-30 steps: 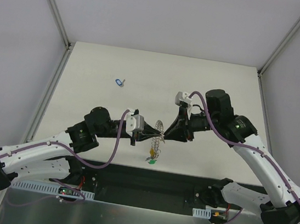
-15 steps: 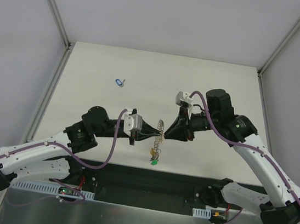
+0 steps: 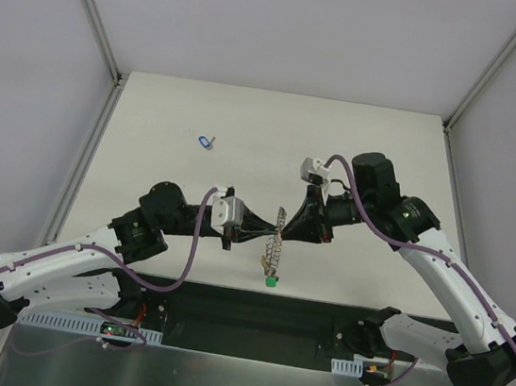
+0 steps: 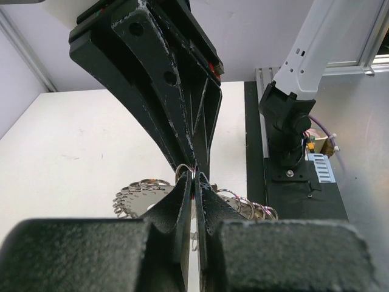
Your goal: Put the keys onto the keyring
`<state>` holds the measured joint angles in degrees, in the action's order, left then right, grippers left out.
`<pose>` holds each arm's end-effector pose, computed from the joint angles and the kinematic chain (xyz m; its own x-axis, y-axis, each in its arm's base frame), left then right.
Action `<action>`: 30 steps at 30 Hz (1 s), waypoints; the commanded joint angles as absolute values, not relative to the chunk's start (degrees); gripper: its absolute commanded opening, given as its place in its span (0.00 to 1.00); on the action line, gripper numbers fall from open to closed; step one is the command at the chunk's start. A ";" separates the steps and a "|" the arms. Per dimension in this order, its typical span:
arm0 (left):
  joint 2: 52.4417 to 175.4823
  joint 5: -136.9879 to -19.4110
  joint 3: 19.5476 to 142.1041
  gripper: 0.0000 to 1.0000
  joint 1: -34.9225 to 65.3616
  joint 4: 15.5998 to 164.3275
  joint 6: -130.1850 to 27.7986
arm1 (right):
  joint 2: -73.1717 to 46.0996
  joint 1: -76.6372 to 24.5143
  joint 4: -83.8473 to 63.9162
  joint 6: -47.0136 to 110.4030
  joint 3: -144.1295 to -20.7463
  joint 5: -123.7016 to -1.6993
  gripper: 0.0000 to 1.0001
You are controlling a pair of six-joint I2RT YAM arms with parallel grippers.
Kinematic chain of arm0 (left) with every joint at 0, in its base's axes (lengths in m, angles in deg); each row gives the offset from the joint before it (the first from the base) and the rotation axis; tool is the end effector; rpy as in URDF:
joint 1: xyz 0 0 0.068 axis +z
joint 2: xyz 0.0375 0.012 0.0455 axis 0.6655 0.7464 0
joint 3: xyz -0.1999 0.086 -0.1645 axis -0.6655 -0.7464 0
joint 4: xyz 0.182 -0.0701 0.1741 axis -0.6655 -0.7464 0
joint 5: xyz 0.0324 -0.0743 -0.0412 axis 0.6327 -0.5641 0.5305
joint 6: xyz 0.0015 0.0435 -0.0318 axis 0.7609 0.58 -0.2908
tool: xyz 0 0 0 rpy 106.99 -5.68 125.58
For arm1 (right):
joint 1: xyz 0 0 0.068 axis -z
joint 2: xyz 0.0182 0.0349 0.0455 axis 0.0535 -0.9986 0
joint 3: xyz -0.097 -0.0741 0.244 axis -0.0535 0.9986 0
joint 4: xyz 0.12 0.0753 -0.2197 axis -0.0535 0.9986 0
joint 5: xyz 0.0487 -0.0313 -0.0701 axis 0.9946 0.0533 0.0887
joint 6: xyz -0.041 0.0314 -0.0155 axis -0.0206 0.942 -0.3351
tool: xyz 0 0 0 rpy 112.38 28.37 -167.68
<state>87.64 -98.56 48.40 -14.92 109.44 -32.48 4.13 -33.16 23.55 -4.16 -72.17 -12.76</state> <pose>0.0965 -0.1777 0.3548 0.2387 -0.1644 -0.9571 0.9685 0.1130 0.2221 0.1625 0.1563 0.3684 0.0582 -0.2799 -0.9583 -0.9894 -0.1439 -0.0181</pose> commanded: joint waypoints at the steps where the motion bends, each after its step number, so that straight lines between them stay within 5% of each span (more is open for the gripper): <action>1: 87.07 -100.70 51.55 0.00 -14.97 114.14 -31.62 | 4.09 -32.88 23.28 -5.79 -75.01 -9.43 0.14; 17: 87.42 -100.17 51.37 0.00 -14.97 114.14 -31.44 | 5.41 -32.97 23.63 -5.62 -75.54 -8.47 0.20; 25: 87.34 -100.00 51.81 0.00 -14.97 112.65 -30.39 | 5.23 -32.79 24.68 -5.88 -75.89 -9.17 0.01; 30: 87.16 -98.25 52.16 0.00 -14.97 107.65 -27.84 | 5.76 -32.71 26.44 -6.23 -77.11 -10.22 0.01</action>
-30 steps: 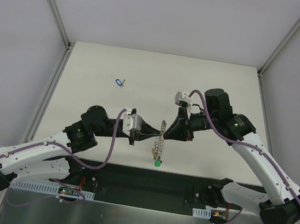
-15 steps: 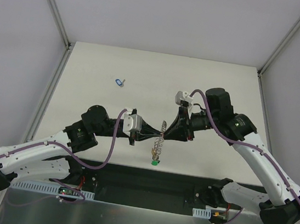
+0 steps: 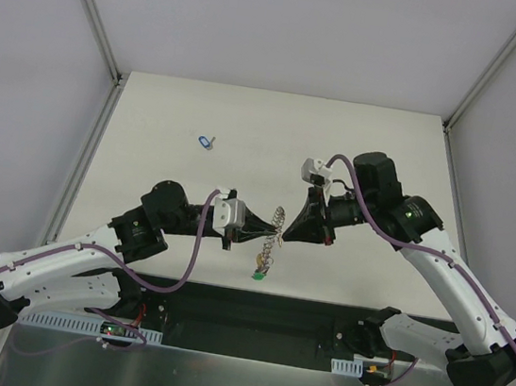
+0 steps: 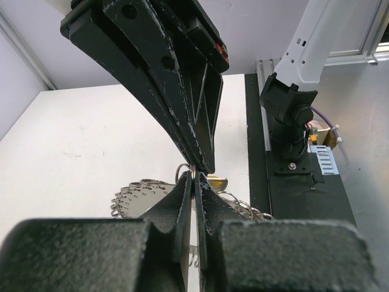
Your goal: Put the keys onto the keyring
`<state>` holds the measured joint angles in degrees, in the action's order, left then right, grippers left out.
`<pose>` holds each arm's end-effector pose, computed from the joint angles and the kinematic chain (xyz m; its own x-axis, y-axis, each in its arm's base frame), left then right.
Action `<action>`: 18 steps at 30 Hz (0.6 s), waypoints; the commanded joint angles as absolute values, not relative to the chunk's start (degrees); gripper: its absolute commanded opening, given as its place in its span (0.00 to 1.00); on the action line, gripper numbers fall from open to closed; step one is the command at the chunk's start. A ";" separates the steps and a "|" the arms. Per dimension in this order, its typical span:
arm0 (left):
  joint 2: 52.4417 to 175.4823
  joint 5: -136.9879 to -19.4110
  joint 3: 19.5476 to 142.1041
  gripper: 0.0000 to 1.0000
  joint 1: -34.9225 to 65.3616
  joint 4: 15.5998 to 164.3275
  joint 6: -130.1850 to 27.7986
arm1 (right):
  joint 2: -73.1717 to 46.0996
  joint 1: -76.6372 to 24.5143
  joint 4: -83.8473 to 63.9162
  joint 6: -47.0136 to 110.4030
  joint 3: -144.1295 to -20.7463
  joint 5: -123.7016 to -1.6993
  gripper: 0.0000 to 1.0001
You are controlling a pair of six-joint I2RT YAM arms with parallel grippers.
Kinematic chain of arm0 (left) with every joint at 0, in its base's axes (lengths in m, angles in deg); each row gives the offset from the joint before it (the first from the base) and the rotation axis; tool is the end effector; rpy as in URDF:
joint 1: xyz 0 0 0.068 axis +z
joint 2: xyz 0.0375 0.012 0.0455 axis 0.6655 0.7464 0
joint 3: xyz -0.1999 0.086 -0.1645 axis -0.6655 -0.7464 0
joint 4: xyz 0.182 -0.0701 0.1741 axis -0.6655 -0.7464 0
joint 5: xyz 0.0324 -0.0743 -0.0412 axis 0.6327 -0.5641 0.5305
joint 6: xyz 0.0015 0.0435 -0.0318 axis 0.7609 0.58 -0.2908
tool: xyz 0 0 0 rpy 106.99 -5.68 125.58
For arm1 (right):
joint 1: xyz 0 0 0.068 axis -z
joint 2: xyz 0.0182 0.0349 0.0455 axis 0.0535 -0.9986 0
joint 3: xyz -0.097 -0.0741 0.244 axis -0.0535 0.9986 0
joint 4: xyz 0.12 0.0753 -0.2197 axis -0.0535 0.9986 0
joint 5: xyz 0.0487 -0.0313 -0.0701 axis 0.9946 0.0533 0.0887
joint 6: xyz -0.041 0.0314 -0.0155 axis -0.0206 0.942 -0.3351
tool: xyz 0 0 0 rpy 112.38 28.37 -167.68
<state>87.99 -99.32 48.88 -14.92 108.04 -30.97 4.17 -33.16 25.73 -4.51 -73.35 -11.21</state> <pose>0.0970 -0.1791 0.3541 0.2526 -0.1456 -0.9565 0.9657 0.0999 0.2398 0.1597 0.1549 0.3726 0.0494 -0.2759 -0.9599 -0.9858 -0.1681 -0.0024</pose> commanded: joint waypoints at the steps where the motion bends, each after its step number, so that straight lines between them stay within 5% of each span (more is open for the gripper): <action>1: 87.07 -97.89 52.34 0.00 -14.97 105.72 -26.88 | 5.84 -32.71 26.79 -6.32 -77.38 -10.49 0.01; 18: 91.55 -98.59 56.64 0.00 -15.23 98.32 -23.53 | 2.95 -34.72 30.66 -6.58 -81.60 -14.09 0.01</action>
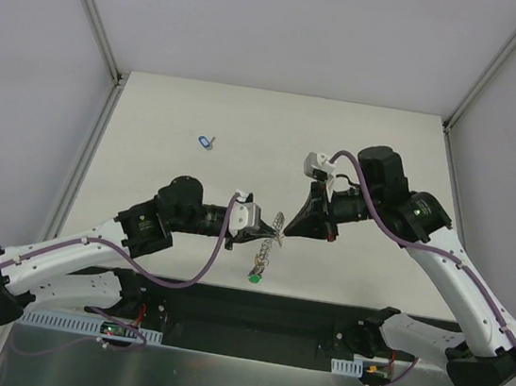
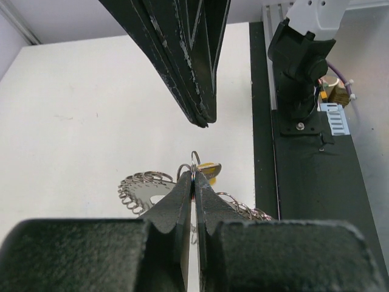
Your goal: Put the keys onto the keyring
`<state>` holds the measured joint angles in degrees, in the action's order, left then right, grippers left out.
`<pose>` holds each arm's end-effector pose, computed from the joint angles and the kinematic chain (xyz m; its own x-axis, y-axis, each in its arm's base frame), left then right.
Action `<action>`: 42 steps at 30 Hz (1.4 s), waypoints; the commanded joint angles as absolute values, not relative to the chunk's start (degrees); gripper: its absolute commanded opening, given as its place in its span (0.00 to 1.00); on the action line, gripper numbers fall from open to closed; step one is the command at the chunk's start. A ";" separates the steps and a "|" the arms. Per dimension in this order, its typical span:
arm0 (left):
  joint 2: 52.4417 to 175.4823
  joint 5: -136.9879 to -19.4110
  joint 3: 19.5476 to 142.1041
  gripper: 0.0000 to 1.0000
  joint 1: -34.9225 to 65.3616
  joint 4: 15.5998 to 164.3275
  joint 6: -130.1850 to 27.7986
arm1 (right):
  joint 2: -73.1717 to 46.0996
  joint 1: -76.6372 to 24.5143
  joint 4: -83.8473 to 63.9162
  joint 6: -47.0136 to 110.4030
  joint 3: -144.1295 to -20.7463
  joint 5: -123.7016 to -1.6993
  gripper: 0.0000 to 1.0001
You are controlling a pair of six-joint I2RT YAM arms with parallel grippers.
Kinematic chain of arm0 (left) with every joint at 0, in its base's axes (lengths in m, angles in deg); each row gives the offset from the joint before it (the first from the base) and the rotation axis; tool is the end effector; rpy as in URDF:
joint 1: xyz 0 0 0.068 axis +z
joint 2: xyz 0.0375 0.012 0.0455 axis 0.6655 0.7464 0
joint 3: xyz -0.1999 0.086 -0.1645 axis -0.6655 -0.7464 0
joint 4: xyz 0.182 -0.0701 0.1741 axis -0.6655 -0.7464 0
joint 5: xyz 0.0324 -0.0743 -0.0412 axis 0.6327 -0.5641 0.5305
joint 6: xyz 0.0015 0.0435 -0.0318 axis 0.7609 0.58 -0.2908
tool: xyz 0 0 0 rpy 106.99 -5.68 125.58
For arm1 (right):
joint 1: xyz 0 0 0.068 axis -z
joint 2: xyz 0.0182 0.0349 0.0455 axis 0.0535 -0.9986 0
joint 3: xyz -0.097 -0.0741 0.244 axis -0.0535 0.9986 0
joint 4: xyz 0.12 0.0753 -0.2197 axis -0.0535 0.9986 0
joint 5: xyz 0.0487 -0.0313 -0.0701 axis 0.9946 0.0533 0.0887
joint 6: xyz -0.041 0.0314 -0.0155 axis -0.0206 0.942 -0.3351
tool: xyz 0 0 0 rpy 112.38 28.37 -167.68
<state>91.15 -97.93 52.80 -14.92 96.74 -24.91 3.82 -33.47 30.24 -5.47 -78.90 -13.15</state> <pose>0.1050 -0.1898 0.3474 0.2567 0.0176 -0.9663 0.9620 0.0921 0.2572 0.1554 0.1524 0.3953 0.0792 -0.2820 -0.9561 -0.9880 -0.1501 -0.0375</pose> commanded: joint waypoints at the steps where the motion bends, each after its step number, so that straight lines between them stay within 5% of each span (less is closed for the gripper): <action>1: 91.64 -98.59 56.99 0.00 -15.23 98.32 -23.44 | 2.86 -35.16 30.75 -6.41 -81.60 -14.44 0.01; 5: 91.29 -97.72 56.91 0.00 -15.32 98.41 -23.53 | 3.73 -35.25 30.92 -5.53 -81.07 -19.53 0.03; 10: 89.71 -96.31 55.86 0.00 -15.32 98.41 -23.35 | 7.51 -32.71 27.42 -2.99 -75.11 -22.53 0.27; 18: 88.74 -95.87 55.33 0.00 -15.23 100.43 -24.67 | 9.01 -32.44 20.29 0.88 -69.82 -17.61 0.39; 29: 89.53 -95.69 55.06 0.00 -15.23 103.06 -26.25 | 7.43 -32.79 14.05 3.17 -68.76 -15.85 0.39; 37: 89.53 -95.69 55.15 0.00 -15.32 103.42 -26.52 | 6.81 -32.79 13.17 3.35 -69.29 -14.09 0.31; 42: 89.80 -95.69 55.15 0.00 -15.32 103.42 -26.34 | 6.64 -32.79 13.17 3.52 -69.56 -13.92 0.17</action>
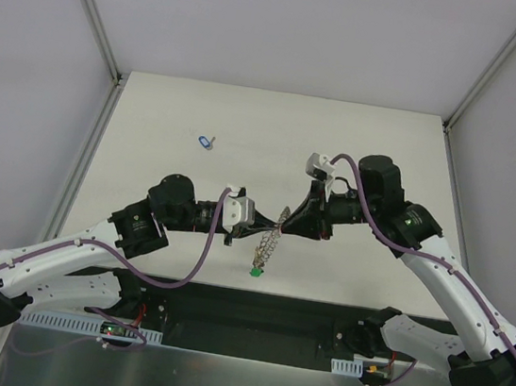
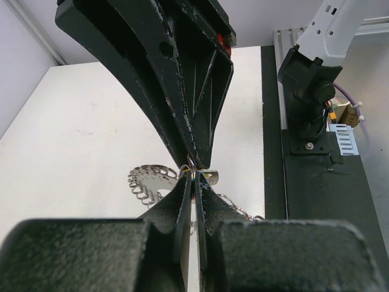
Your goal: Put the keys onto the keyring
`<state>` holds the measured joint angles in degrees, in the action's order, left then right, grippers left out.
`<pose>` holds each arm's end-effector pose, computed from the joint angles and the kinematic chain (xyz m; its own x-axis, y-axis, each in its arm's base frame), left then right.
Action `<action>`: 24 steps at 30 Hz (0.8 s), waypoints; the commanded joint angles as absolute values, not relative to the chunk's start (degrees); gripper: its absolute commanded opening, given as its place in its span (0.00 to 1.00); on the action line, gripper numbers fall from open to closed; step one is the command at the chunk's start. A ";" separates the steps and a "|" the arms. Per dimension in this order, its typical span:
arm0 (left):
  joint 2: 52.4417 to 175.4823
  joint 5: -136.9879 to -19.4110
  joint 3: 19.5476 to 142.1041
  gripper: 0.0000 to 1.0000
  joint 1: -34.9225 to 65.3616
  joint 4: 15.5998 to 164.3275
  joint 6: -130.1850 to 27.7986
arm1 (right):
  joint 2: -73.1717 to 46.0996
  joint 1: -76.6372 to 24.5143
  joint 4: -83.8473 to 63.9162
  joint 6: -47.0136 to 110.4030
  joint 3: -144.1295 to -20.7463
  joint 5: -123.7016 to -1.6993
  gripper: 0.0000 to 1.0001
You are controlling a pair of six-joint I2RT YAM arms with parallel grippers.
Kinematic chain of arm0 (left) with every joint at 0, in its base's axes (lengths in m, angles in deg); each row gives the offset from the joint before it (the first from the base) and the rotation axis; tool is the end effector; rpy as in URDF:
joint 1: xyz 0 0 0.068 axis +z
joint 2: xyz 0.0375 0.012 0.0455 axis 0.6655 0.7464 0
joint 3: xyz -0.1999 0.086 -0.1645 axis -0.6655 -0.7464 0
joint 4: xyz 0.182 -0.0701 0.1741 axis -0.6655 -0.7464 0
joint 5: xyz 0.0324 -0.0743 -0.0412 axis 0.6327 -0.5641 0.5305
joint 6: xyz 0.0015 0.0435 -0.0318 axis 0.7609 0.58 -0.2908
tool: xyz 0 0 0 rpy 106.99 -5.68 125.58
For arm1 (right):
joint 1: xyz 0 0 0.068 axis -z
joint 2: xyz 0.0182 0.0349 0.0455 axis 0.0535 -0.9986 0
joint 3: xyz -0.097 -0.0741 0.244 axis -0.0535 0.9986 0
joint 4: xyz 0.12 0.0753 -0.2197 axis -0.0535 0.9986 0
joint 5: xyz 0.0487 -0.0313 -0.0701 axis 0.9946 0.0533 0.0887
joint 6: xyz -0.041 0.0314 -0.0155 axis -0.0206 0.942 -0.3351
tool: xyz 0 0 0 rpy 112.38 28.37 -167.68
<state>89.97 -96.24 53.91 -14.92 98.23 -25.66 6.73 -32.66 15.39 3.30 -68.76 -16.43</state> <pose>0.1029 -0.1850 0.3610 0.2783 -0.0297 -0.9600 0.9528 0.1350 0.2720 0.1628 0.1526 0.3691 0.0288 -0.2461 -0.9688 -0.9989 -0.0438 -0.0186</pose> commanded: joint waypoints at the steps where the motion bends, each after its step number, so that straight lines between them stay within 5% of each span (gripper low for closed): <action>1: 89.80 -95.60 55.24 0.00 -15.23 103.42 -26.34 | 6.64 -32.79 13.17 3.52 -69.82 -13.83 0.13; 4: 89.62 -95.16 54.98 0.00 -15.23 103.33 -25.99 | 6.90 -32.79 14.13 3.17 -70.35 -14.18 0.01; 24: 91.73 -94.98 55.50 0.00 -15.41 99.90 -24.06 | 6.29 -34.99 18.88 2.73 -75.09 -18.57 0.01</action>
